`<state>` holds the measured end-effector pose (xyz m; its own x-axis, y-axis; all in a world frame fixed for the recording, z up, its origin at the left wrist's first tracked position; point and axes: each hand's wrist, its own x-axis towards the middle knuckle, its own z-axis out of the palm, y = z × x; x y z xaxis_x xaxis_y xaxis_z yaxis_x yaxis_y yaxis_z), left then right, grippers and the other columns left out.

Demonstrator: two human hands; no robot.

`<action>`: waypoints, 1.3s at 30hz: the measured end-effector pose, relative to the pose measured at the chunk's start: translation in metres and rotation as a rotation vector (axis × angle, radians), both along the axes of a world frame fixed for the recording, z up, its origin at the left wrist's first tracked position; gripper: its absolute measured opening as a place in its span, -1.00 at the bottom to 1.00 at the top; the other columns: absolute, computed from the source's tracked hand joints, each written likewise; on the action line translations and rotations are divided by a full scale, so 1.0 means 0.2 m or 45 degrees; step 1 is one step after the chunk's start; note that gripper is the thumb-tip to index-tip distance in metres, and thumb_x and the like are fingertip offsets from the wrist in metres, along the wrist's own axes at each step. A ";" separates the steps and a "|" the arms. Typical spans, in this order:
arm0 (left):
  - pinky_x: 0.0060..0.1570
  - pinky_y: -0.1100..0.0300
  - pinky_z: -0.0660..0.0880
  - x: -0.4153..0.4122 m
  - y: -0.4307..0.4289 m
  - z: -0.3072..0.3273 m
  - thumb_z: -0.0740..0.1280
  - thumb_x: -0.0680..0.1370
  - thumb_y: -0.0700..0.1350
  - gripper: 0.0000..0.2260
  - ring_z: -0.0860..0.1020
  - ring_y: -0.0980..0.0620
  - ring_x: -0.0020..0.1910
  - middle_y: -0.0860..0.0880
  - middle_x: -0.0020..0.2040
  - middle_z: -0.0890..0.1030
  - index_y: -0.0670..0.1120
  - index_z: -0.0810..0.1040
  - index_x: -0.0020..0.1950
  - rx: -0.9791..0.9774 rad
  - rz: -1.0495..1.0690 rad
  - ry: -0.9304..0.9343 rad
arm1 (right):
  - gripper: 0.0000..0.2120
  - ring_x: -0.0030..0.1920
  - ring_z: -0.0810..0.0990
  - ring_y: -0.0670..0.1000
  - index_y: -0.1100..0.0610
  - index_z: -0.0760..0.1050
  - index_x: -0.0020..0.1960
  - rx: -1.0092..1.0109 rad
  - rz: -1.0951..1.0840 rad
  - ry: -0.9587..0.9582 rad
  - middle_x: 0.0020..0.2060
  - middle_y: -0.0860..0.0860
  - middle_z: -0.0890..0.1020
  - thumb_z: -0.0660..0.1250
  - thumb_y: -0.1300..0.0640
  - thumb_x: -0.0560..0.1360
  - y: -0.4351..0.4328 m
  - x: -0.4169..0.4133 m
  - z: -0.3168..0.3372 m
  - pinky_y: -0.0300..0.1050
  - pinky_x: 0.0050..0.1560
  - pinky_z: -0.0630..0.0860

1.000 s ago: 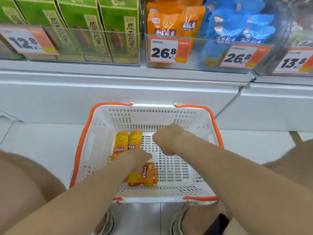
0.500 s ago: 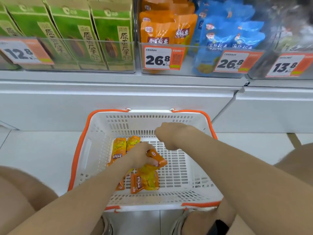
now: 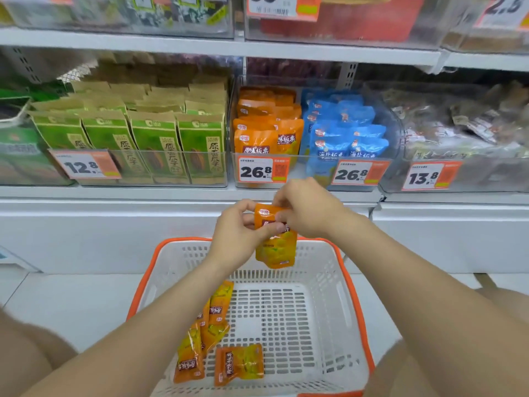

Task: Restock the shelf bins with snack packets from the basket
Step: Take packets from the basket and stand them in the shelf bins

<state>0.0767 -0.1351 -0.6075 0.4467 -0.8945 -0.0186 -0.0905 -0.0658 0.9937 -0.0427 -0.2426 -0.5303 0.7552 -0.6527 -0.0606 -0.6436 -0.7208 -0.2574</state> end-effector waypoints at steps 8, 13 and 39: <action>0.08 0.03 0.42 0.08 -0.15 0.43 0.35 0.49 -0.08 -0.72 0.45 -0.05 0.12 0.00 0.13 0.54 -0.09 0.50 0.18 -0.475 0.332 -1.338 | -0.85 0.02 0.61 0.19 0.02 0.62 0.13 -0.497 -0.127 -0.602 -0.01 0.04 0.70 0.34 0.15 0.60 -0.15 -0.09 0.45 0.14 0.04 0.57; 0.21 -0.09 0.35 0.21 -0.31 0.57 0.33 0.50 -0.08 -0.67 0.41 -0.16 0.31 -0.07 0.31 0.53 -0.09 0.55 0.25 -0.177 0.330 -1.843 | -0.81 -0.02 0.56 0.21 0.07 0.58 0.10 -0.647 -0.311 -0.766 -0.06 0.08 0.68 0.29 0.28 0.57 -0.30 -0.06 0.53 0.07 -0.11 0.46; 0.40 -0.29 0.14 0.38 -0.44 0.54 0.38 0.66 -0.08 -0.75 0.52 -0.09 0.21 0.08 0.12 0.67 0.13 0.48 0.30 0.095 0.170 -1.942 | -0.59 0.30 0.49 0.17 -0.03 0.58 0.34 -0.384 -0.094 -0.057 0.24 0.02 0.62 0.51 -0.07 0.53 -0.49 0.26 0.34 0.27 0.46 0.30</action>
<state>0.1519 -0.2229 -0.5001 0.1560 -0.8656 0.4758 -0.9788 -0.2001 -0.0430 0.0101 -0.3399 -0.4616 0.7026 -0.6894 0.1764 -0.6899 -0.7207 -0.0686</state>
